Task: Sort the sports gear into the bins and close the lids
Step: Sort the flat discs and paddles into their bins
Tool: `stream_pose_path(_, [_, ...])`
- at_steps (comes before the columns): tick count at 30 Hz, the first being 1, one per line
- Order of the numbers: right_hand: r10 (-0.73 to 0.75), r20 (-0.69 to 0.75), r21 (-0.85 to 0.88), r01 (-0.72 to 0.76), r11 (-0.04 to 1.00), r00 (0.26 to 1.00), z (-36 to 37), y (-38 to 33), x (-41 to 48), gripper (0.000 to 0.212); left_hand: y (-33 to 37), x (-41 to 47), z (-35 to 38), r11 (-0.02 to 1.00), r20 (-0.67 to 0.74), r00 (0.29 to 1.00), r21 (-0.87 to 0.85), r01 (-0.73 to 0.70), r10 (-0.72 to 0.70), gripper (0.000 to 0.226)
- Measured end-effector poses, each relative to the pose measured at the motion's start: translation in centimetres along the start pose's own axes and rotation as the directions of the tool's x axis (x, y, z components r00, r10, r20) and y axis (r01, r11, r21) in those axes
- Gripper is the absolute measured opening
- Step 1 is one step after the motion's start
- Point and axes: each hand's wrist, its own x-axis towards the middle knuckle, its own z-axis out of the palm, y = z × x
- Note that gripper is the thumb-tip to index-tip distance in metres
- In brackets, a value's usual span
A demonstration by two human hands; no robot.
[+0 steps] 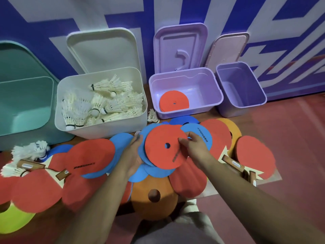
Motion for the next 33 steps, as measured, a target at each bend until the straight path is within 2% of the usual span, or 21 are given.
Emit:
stream_pose_path(2, [-0.041, -0.016, -0.138, 0.038, 0.990, 0.999, 0.7, 0.6, -0.2, 0.007, -0.6, -0.3, 0.9, 0.992, 0.054, 0.998, 0.125, -0.027, 0.021, 0.046])
stream_pose_path(4, [-0.085, 0.029, -0.306, 0.090, 0.948, 0.996, 0.4, 1.1, 0.3, 0.017, -1.6, -0.4, 1.4, 0.957, 0.026, 0.996, 0.278, -0.087, 0.083, 0.052])
stream_pose_path(6, [-0.153, 0.005, -0.531, 0.133, 0.837, 0.988, -1.3, 1.6, 1.8, 0.024, -2.2, -0.4, 1.6, 0.947, -0.035, 0.990, 0.299, -0.118, 0.135, 0.050])
stream_pose_path(7, [-0.202, -0.047, -0.665, 0.120, 0.737, 0.978, -2.5, 1.7, 2.8, 0.030, -2.3, -0.4, 1.6, 0.956, -0.073, 0.986, 0.266, -0.126, 0.151, 0.048])
stream_pose_path(9, [-0.250, -0.158, -0.849, -0.002, 0.529, 0.955, -4.7, 1.8, 4.5, 0.052, -2.1, -0.5, 1.6, 0.967, -0.140, 0.975, 0.213, -0.139, 0.171, 0.044])
stream_pose_path(10, [-0.228, -0.202, -0.881, -0.076, 0.466, 0.952, -5.5, 1.7, 5.1, 0.062, -2.0, -0.8, 1.8, 0.968, -0.152, 0.972, 0.203, -0.146, 0.179, 0.042])
stream_pose_path(13, [-0.130, -0.236, -0.907, -0.170, 0.385, 0.963, -6.3, 1.4, 6.1, 0.077, -2.3, -1.0, 1.8, 0.966, -0.169, 0.968, 0.211, -0.150, 0.187, 0.036])
stream_pose_path(21, [-0.067, -0.223, -0.850, -0.160, 0.502, 0.973, -7.9, 1.3, 7.9, 0.080, -4.0, -2.0, 1.8, 0.969, -0.349, 0.912, 0.187, -0.159, 0.217, 0.035])
stream_pose_path(22, [-0.101, -0.221, -0.846, -0.139, 0.514, 0.970, -8.3, 1.2, 7.9, 0.075, -4.4, -2.1, 1.7, 0.970, -0.354, 0.909, 0.175, -0.169, 0.222, 0.037])
stream_pose_path(24, [-0.209, -0.167, -0.824, -0.020, 0.566, 0.963, -8.9, 0.8, 7.9, 0.046, -4.7, -2.7, 1.5, 0.970, -0.363, 0.902, 0.145, -0.194, 0.234, 0.040])
stream_pose_path(25, [-0.264, -0.123, -0.772, 0.075, 0.631, 0.957, -9.0, 0.2, 7.7, 0.028, -4.9, -2.8, 1.4, 0.971, -0.388, 0.892, 0.139, -0.193, 0.233, 0.041])
stream_pose_path(26, [-0.288, -0.078, -0.690, 0.157, 0.707, 0.954, -8.9, -0.3, 7.3, 0.019, -5.0, -2.7, 1.4, 0.972, -0.416, 0.880, 0.133, -0.192, 0.231, 0.042])
stream_pose_path(29, [-0.311, 0.103, -0.314, 0.327, 0.891, 0.945, -8.1, -2.6, 4.8, 0.032, -5.0, -4.2, 1.0, 0.973, -0.487, 0.842, 0.133, -0.191, 0.232, 0.042])
stream_pose_path(30, [-0.275, 0.160, -0.193, 0.303, 0.933, 0.948, -7.6, -3.3, 3.9, 0.032, -4.9, -4.5, 1.8, 0.973, -0.521, 0.822, 0.133, -0.186, 0.228, 0.039])
stream_pose_path(31, [-0.222, 0.211, -0.094, 0.246, 0.965, 0.952, -7.0, -3.9, 2.9, 0.032, -4.2, -6.2, 1.8, 0.977, -0.491, 0.845, 0.077, -0.201, 0.212, 0.035])
stream_pose_path(32, [-0.166, 0.249, -0.038, 0.180, 0.983, 0.954, -6.1, -4.1, 2.1, 0.030, -4.2, -5.6, 3.9, 0.980, -0.514, 0.837, 0.035, -0.197, 0.186, 0.031])
stream_pose_path(33, [-0.127, 0.263, -0.008, 0.134, 0.991, 0.956, -5.2, -4.0, 1.5, 0.029, -4.1, -5.5, 4.4, 0.976, -0.409, 0.888, 0.032, -0.217, 0.211, 0.028])
